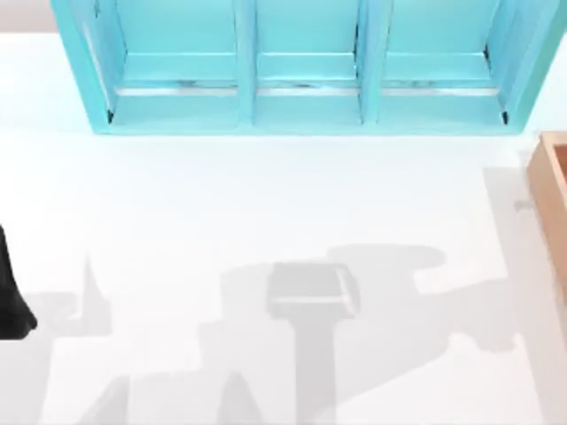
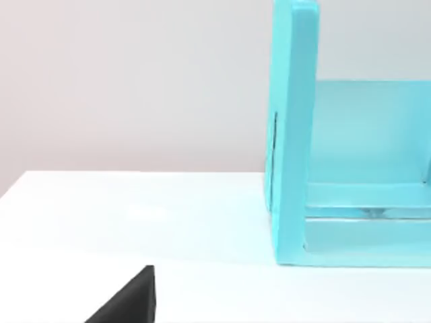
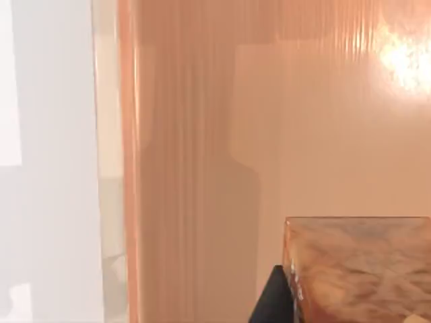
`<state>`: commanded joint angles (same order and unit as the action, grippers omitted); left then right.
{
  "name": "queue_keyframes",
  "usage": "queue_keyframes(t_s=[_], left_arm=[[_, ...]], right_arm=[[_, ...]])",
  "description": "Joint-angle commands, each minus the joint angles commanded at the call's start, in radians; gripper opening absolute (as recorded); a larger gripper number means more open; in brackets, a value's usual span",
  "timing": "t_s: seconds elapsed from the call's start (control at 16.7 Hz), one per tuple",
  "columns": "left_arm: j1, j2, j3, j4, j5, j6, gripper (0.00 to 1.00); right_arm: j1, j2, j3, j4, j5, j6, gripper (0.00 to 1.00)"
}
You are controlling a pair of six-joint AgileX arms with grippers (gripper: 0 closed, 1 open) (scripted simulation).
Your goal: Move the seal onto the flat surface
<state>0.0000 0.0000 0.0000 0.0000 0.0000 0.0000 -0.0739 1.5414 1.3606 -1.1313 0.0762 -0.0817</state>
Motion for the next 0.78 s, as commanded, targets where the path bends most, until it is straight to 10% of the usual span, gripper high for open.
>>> queue_keyframes(t_s=[0.78], left_arm=[[0.0, 0.0, 0.0, 0.0, 0.0, 0.0, 1.0]], right_arm=[[0.255, 0.015, 0.029, -0.265, -0.078, 0.28, 0.0]])
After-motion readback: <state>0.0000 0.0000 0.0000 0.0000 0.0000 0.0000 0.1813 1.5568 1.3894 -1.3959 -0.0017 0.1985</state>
